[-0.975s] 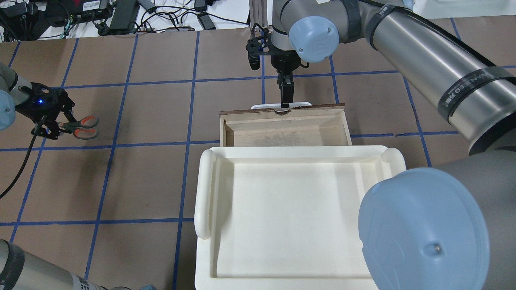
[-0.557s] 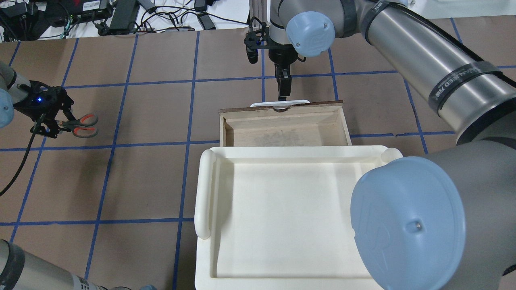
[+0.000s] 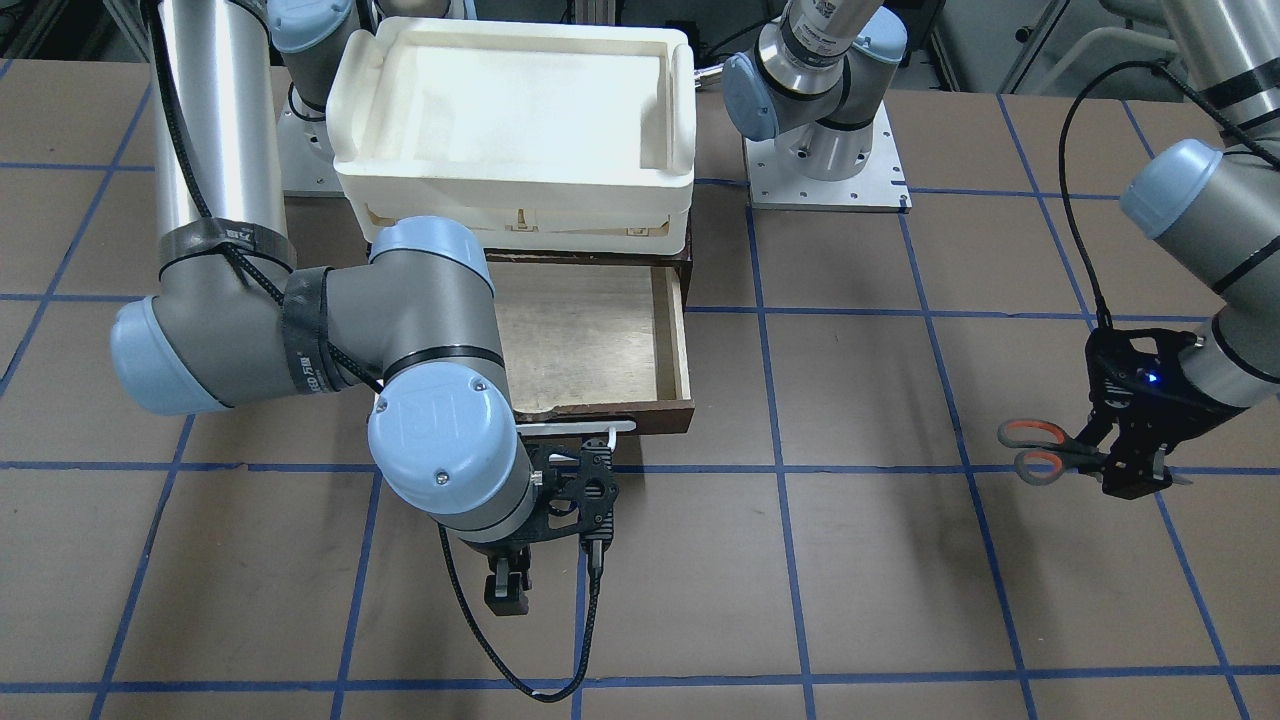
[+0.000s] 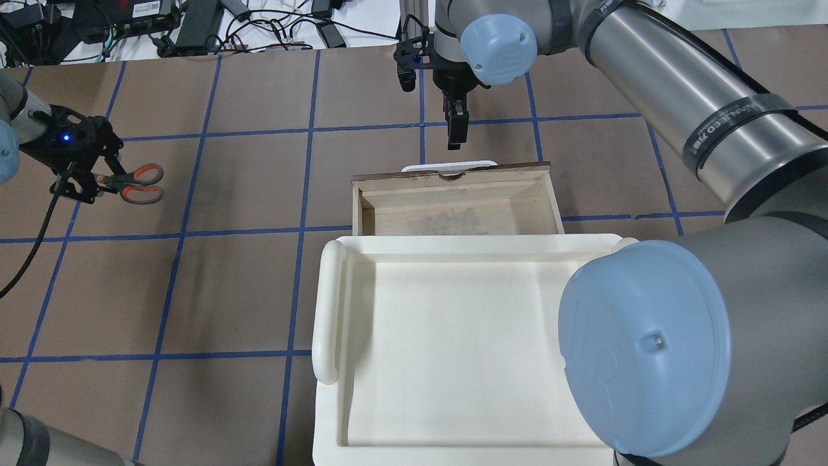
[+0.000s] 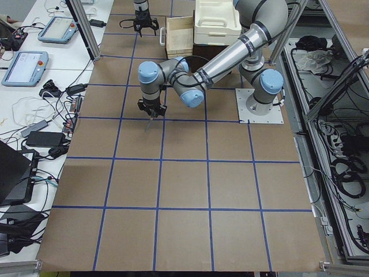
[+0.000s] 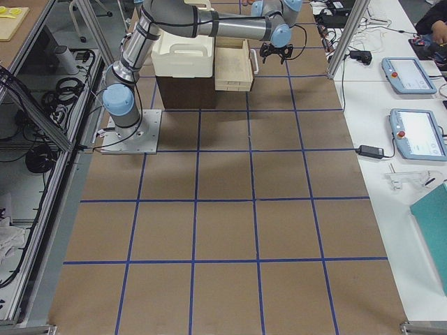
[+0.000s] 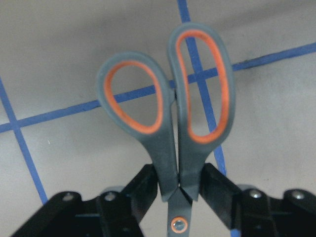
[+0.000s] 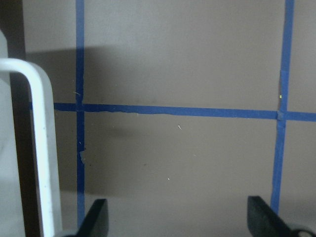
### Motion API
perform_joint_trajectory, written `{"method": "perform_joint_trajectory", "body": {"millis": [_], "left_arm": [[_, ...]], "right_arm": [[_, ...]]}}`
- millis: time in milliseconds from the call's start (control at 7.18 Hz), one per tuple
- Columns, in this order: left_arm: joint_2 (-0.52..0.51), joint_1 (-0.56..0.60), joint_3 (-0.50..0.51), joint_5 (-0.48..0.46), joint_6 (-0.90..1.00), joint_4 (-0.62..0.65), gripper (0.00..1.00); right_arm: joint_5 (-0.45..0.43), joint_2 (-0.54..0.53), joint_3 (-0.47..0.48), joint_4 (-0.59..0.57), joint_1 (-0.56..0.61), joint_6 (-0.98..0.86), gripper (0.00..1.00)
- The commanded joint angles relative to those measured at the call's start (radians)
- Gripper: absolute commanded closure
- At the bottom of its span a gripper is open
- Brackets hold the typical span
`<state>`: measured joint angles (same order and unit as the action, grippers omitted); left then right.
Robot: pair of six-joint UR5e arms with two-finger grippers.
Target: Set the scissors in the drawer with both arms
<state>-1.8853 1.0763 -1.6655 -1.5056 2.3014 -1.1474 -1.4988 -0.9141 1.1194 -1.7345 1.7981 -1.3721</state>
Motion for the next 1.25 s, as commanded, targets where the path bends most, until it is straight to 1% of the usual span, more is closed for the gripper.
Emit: {"method": "perform_joint_trajectory", "body": {"millis": [0, 139, 418, 557, 697, 836, 975, 1115], "left_arm": [[0.043, 0.068, 0.056, 0.001, -0.106, -0.118, 1.0], [0.064, 0.108, 0.058, -0.001, -0.207, -0.127, 1.0], [0.093, 0.193, 0.058, -0.002, -0.351, -0.152, 1.0], [0.107, 0.233, 0.058, -0.001, -0.423, -0.17, 1.0], [0.126, 0.282, 0.058, 0.001, -0.516, -0.188, 1.0], [0.136, 0.336, 0.058, 0.057, -0.646, -0.195, 1.0], [0.138, 0.405, 0.055, 0.071, -0.733, -0.196, 1.0], [0.141, 0.488, 0.052, 0.061, -0.811, -0.196, 1.0]], "right_arm": [[-0.014, -0.101, -0.004, 0.003, -0.025, 0.019, 0.0], [-0.014, -0.155, 0.02, 0.025, -0.038, 0.037, 0.0], [-0.008, -0.364, 0.193, 0.064, -0.106, 0.103, 0.0], [-0.003, -0.467, 0.289, 0.073, -0.143, 0.166, 0.0], [-0.003, -0.565, 0.351, 0.107, -0.155, 0.256, 0.0], [-0.003, -0.631, 0.377, 0.184, -0.166, 0.354, 0.0], [-0.004, -0.672, 0.381, 0.246, -0.166, 0.489, 0.0], [-0.003, -0.683, 0.382, 0.254, -0.166, 0.674, 0.0]]}}
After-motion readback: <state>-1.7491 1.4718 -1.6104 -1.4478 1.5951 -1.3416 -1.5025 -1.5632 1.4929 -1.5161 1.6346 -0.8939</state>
